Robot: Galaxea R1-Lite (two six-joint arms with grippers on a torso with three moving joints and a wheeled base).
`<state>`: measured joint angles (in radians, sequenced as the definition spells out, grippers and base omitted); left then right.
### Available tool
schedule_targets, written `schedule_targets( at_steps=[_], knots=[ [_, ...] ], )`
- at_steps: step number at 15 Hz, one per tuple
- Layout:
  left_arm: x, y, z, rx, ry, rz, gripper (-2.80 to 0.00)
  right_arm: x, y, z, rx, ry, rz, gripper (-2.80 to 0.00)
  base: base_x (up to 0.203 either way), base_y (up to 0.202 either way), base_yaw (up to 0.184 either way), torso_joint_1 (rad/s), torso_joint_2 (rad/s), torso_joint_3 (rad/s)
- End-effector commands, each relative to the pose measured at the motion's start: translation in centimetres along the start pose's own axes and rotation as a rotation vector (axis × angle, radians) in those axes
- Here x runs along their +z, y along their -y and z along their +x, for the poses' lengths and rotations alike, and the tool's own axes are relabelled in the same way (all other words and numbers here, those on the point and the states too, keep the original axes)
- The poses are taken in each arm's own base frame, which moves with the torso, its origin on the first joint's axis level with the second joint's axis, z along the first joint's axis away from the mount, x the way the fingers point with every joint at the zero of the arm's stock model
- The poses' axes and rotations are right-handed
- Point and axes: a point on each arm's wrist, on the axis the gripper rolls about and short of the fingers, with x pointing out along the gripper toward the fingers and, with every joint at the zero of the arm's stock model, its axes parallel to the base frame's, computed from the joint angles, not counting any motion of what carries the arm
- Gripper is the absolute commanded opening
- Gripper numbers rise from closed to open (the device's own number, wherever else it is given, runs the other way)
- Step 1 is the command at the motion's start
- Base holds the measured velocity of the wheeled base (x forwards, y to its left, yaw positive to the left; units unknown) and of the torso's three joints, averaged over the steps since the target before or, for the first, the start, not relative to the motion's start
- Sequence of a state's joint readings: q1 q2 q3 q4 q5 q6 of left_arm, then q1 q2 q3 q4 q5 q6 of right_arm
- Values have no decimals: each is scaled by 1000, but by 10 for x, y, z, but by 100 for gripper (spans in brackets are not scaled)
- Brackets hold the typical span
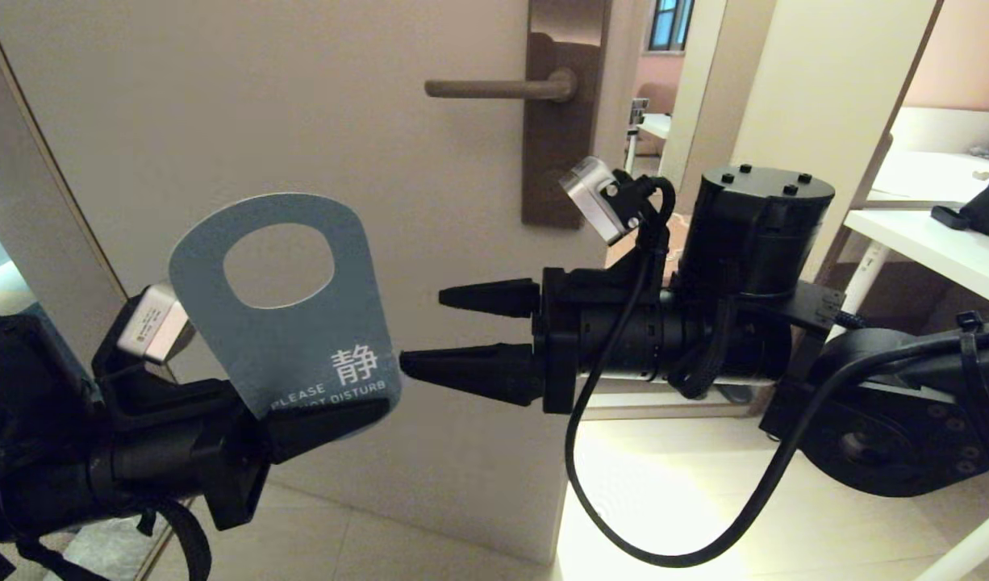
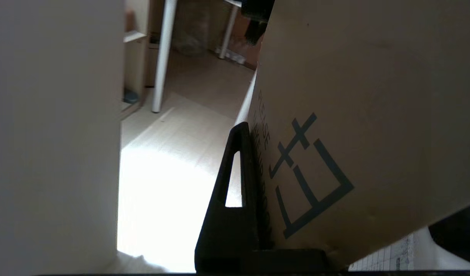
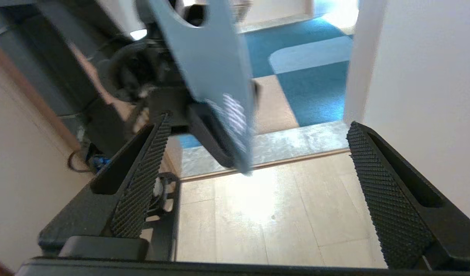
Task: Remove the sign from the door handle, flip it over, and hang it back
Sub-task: Hang the sign back with the other side facing out
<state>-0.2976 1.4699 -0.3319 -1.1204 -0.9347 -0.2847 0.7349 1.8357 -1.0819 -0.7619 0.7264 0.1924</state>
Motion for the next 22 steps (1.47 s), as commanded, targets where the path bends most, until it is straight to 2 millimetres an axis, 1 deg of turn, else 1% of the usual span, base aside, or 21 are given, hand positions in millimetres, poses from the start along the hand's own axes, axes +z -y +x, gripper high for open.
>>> schedule_targets(
  at_steps=[1,3,5,7,10,11,14,17,19,22],
  knots=[
    [1,5,-9,14,16,16,-280,5,3,-9,-59,21,-7,0,0,0,0,0,0,0],
    [-1,11,-19,37,26,21,-280,11,7,-17,-140,49,-16,0,0,0,0,0,0,0],
    [-2,13,-27,65,38,26,-280,16,7,-25,-167,64,-24,0,0,0,0,0,0,0],
    [0,15,-32,85,54,37,-280,16,6,-34,-186,64,-24,0,0,0,0,0,0,0],
    [3,14,-40,128,76,53,-280,13,9,-54,-237,58,-16,0,0,0,0,0,0,0],
    [4,14,-43,139,82,59,-280,12,10,-61,-255,56,-11,-280,0,0,0,0,0,0],
    [5,14,-46,162,92,69,-280,11,14,-77,-312,67,-11,-280,0,0,0,0,0,0],
    [4,12,-50,197,97,65,-280,8,20,-92,-459,96,-14,-280,0,0,0,0,0,0],
    [1,14,-52,227,105,61,-280,7,19,-110,-593,118,-14,-280,0,0,0,0,0,0],
    [1,13,-52,247,109,60,-280,8,18,-150,-776,148,-28,-280,0,0,0,0,0,0]
  ],
)
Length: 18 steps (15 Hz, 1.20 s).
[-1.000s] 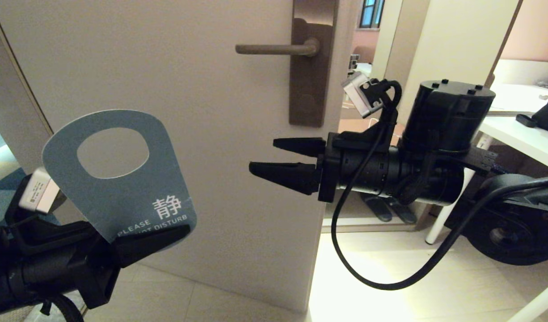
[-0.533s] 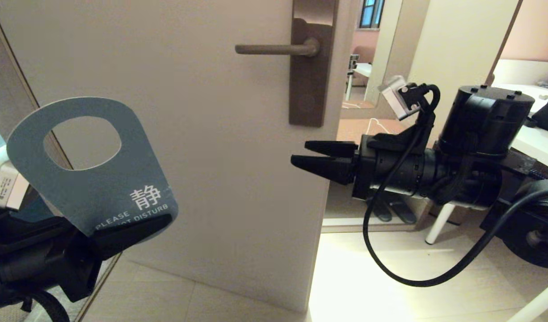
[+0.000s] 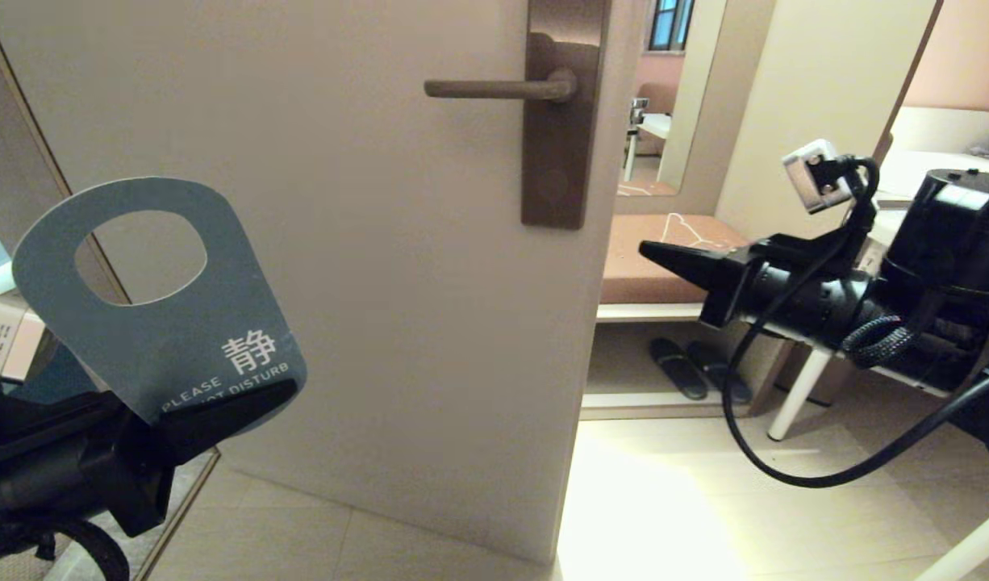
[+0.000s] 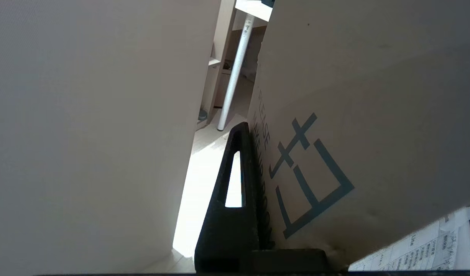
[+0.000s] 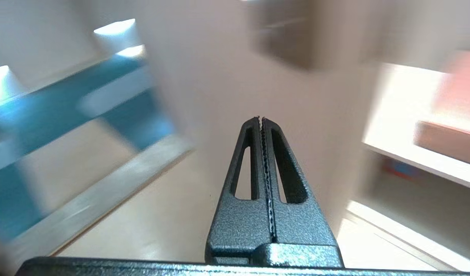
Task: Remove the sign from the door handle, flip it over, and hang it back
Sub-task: Hang the sign back with the other side facing out
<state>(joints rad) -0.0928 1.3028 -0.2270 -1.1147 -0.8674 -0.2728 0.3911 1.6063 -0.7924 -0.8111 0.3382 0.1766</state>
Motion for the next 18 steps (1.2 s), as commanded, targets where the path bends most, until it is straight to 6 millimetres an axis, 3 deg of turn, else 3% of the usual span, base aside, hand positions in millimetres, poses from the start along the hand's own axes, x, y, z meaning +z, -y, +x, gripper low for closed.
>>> schedule_targets(
  at_steps=[1,3,5,10,12,18],
  knots=[
    [1,0,0,1,6,5,-280,5,21,-30,-114,27,-25,-280,0,0,0,0,0,0],
    [2,0,0,29,16,12,-280,-2,36,-63,-229,14,-49,-280,0,0,0,0,0,0],
    [2,-1,0,40,18,14,-280,-12,37,-99,-312,5,-66,-280,0,0,0,0,0,0],
    [2,0,-1,39,20,46,-280,-70,2,-181,-402,-47,-28,-280,0,0,0,0,0,0],
    [5,4,-3,34,32,62,-280,-96,-12,-199,-384,-83,2,-280,0,0,0,0,0,0],
    [9,22,-17,45,44,100,-280,-123,-53,-245,-383,-71,15,-280,0,0,0,0,0,0]
  ],
)
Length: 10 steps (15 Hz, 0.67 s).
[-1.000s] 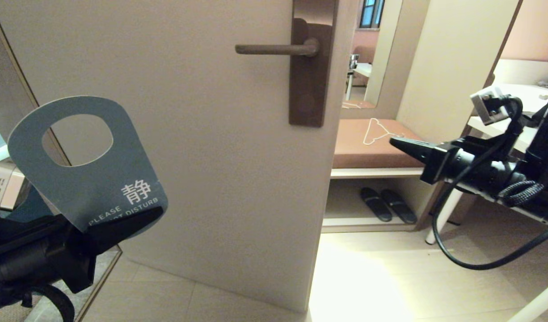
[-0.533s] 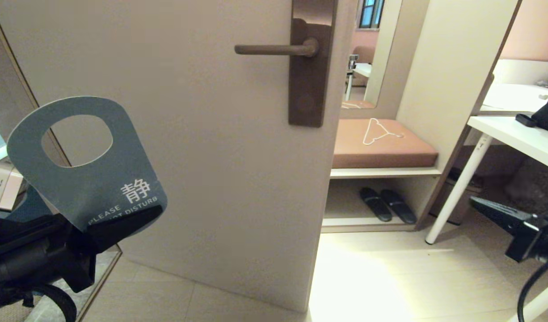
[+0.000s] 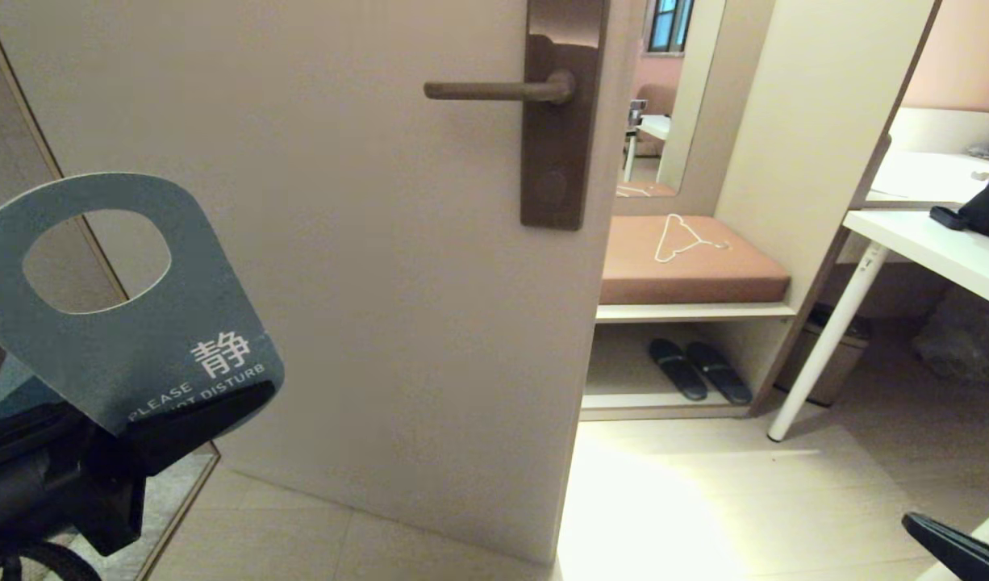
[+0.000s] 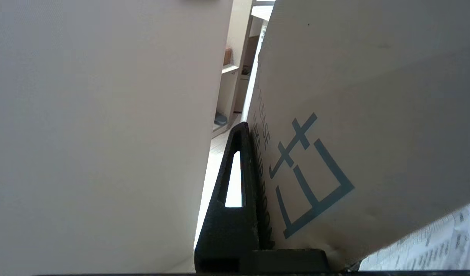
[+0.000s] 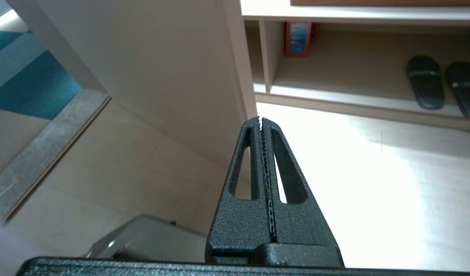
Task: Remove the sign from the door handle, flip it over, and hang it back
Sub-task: Hang the sign back with the other side facing out
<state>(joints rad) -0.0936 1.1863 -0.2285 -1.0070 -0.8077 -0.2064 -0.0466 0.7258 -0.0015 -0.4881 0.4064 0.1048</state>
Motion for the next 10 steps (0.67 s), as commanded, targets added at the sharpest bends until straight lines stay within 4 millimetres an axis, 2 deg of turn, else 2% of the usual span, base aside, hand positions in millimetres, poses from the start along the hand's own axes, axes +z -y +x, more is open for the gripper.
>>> schedule_targets(
  at_steps=[1,3,5,10],
  knots=[
    [5,8,-7,-7,24,37,-280,-17,-11,-31,-5,81,-33,-280,0,0,0,0,0,0],
    [5,12,-11,7,18,58,-280,-35,-13,-46,-128,40,-10,-280,0,0,0,0,0,0],
    [4,15,-13,26,15,72,-280,-39,-9,-51,-355,40,1,-280,0,0,0,0,0,0],
    [2,17,-19,136,14,122,-280,-45,-7,-51,-410,20,-4,-280,0,0,0,0,0,0]
  ],
)
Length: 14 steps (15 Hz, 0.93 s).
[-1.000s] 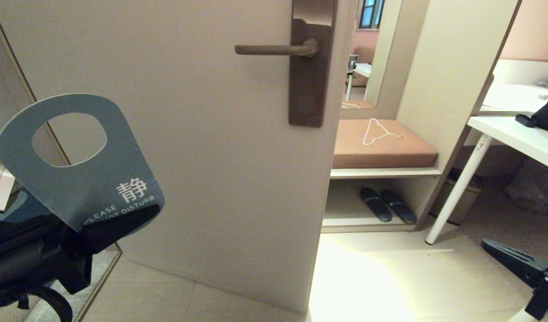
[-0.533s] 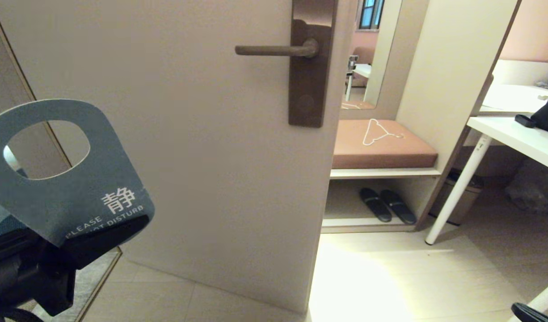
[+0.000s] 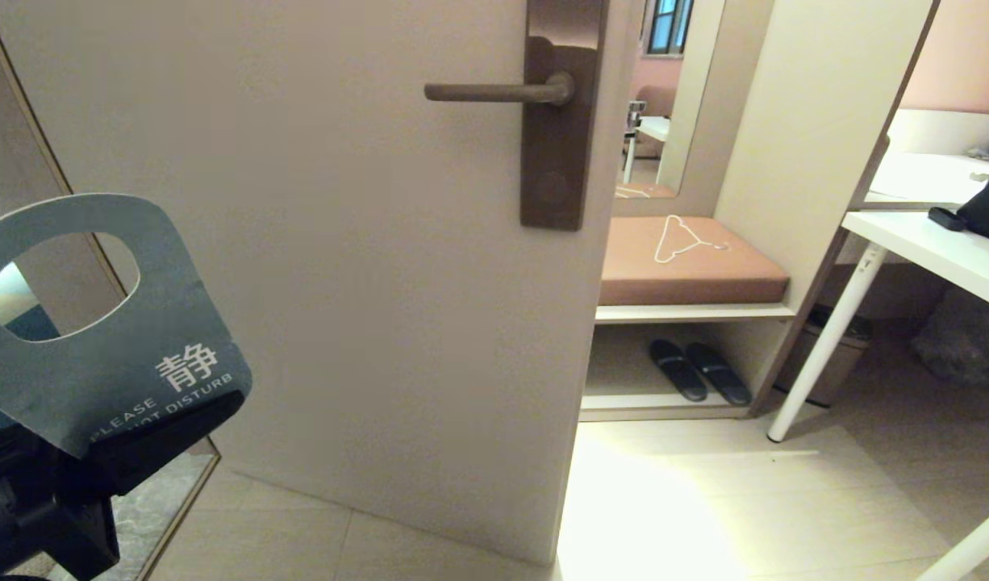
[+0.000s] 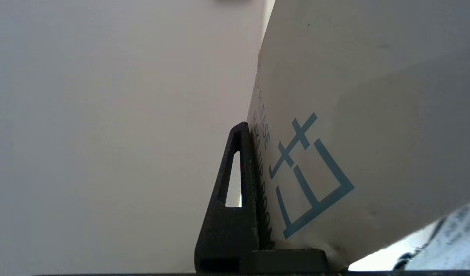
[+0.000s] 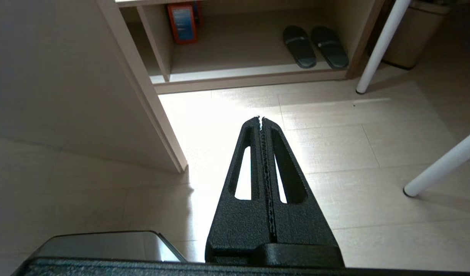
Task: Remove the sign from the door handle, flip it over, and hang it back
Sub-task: Hang the sign back with the other side facing out
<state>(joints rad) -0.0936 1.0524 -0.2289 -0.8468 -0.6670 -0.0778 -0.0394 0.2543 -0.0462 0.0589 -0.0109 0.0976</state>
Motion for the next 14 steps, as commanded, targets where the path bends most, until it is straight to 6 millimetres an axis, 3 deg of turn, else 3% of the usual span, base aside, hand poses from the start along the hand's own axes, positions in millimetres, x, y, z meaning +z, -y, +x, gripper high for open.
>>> schedule_targets(
  at_steps=[1,6,9,14],
  knots=[
    [2,2,-3,7,13,13,-280,-1,0,-1,7,18,-5,-280,0,0,0,0,0,0],
    [5,1,-2,11,18,15,-280,-13,2,-17,55,232,-52,-280,0,0,0,0,0,0],
    [6,0,0,12,17,7,-280,-14,3,-17,58,231,-35,-280,0,0,0,0,0,0],
    [23,-11,-3,110,69,3,-280,-14,2,-17,57,230,-35,-280,0,0,0,0,0,0]
  ],
)
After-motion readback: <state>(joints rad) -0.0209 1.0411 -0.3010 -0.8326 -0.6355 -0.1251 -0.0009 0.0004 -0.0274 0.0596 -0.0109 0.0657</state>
